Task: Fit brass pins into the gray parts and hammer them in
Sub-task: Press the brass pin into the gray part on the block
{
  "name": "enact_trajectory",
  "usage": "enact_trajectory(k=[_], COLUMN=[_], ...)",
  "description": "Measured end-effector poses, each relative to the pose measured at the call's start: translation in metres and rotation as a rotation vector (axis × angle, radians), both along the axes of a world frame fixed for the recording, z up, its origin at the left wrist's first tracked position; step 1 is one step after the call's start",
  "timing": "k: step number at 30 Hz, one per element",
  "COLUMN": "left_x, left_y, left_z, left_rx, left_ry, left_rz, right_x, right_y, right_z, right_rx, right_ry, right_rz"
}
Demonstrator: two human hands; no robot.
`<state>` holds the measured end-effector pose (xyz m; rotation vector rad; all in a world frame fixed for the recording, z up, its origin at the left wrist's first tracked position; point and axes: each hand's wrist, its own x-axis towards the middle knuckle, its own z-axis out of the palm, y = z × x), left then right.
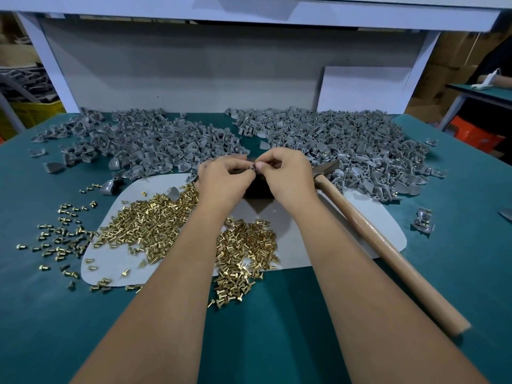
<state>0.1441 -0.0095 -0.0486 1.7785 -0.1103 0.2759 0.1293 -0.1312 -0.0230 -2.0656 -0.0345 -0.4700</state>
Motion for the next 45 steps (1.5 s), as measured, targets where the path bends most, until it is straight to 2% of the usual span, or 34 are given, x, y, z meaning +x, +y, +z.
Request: enact_trajectory(k=[11, 17, 21, 26, 29, 35, 45], left_x=[-0.001, 0.000, -0.003, -0.004, -0.006, -0.005, -0.008], left_y=[0.001, 0.001, 0.001, 0.002, 0.002, 0.003, 0.003], left_z=[0.001, 0.002, 0.002, 0.001, 0.002, 0.002, 0.006], left_rx=[0.010, 0.008, 0.050, 0.097, 0.124, 0.104, 0.128], left_ry=[0.000, 0.006, 0.001, -0.013, -0.022, -0.060, -0.064], left_rz=[0.013, 0.013, 0.039, 0.060, 0.080, 0.062, 0.041], right_x=[-0.001, 0.008, 0.009, 0.003, -0.001, -0.003, 0.001], right_y=[-0.006, 0.001, 0.005, 0.006, -0.001, -0.012, -0.007], right_z=[0.004, 0.018, 0.020, 0.008, 0.004, 0.009, 0.004], right_rx=[-0.092, -0.562, -0.641, -0.559, -0.433, 0.116, -0.034], right_ry=[0.019, 0.016, 0.026, -0.066, -0.106, 0.009, -0.003], right_rz=[0.005, -0.030, -0.055, -0.060, 0.003, 0.007, 0.035])
